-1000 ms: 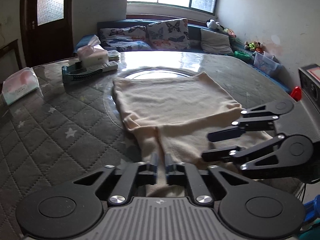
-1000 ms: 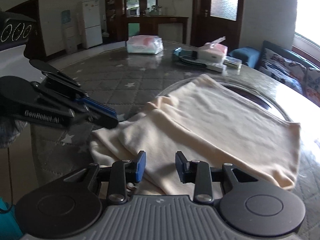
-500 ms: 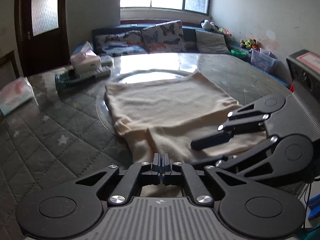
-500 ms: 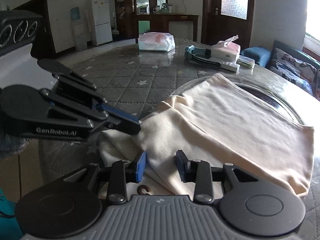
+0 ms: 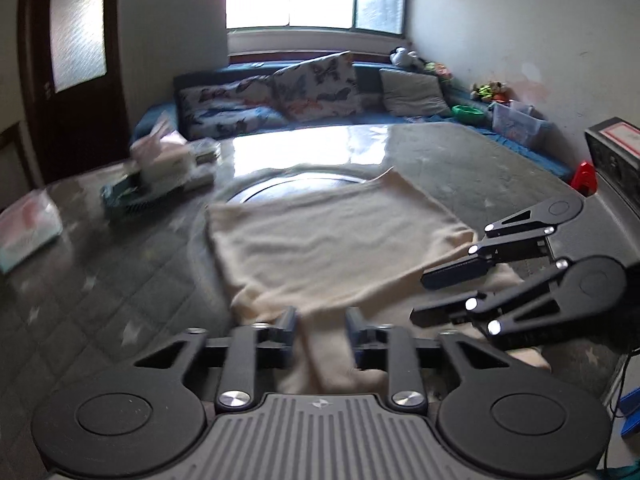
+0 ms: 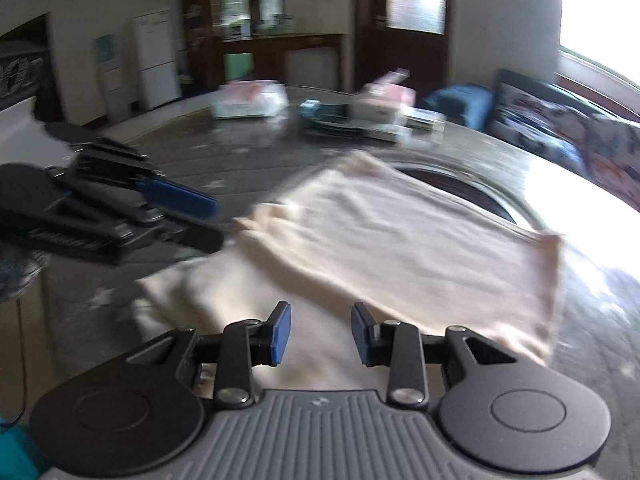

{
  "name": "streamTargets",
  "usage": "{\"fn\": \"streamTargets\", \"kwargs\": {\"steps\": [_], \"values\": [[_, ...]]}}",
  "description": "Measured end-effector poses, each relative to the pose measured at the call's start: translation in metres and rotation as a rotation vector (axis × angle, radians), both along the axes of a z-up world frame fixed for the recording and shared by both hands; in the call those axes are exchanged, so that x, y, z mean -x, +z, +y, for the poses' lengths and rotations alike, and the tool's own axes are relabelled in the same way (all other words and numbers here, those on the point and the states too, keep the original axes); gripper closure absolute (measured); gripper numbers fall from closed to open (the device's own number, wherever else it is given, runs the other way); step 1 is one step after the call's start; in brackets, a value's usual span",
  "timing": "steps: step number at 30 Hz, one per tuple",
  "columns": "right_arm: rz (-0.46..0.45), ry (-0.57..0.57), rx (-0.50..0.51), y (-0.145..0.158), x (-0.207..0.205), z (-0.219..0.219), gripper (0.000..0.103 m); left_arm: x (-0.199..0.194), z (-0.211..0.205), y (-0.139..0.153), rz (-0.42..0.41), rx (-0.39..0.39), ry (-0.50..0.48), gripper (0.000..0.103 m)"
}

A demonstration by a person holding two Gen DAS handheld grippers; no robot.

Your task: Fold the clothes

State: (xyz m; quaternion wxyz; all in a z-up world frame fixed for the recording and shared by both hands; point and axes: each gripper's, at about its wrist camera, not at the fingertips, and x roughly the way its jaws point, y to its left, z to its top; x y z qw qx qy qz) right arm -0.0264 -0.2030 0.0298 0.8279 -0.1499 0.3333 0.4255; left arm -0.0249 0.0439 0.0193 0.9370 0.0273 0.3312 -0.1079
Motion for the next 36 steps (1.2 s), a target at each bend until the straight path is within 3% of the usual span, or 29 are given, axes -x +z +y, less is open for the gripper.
{"fn": "streamTargets", "kwargs": {"steps": [5, 10, 18, 27, 31, 36], "values": [[0.034, -0.09, 0.006, -0.01, -0.024, -0.019, 0.07, -0.024, -0.012, -0.015, 0.025, 0.007, -0.024, 0.068], [0.021, -0.072, 0.006, -0.008, -0.018, -0.025, 0.07, -0.032, -0.017, -0.03, 0.057, -0.027, -0.037, 0.069], [-0.041, 0.002, 0.097, 0.009, 0.016, -0.046, 0.07, 0.009, -0.013, -0.018, 0.031, -0.07, -0.121, 0.068], [-0.077, 0.075, 0.181, 0.01, 0.051, -0.063, 0.064, 0.071, -0.019, -0.02, -0.005, -0.205, -0.258, 0.068], [-0.101, 0.127, 0.216, 0.008, 0.066, -0.061, 0.062, 0.086, -0.029, -0.025, -0.035, -0.238, -0.318, 0.055], [-0.131, 0.191, 0.266, 0.0, 0.081, -0.059, 0.058, 0.09, -0.047, -0.034, -0.075, -0.296, -0.379, 0.055]]}}
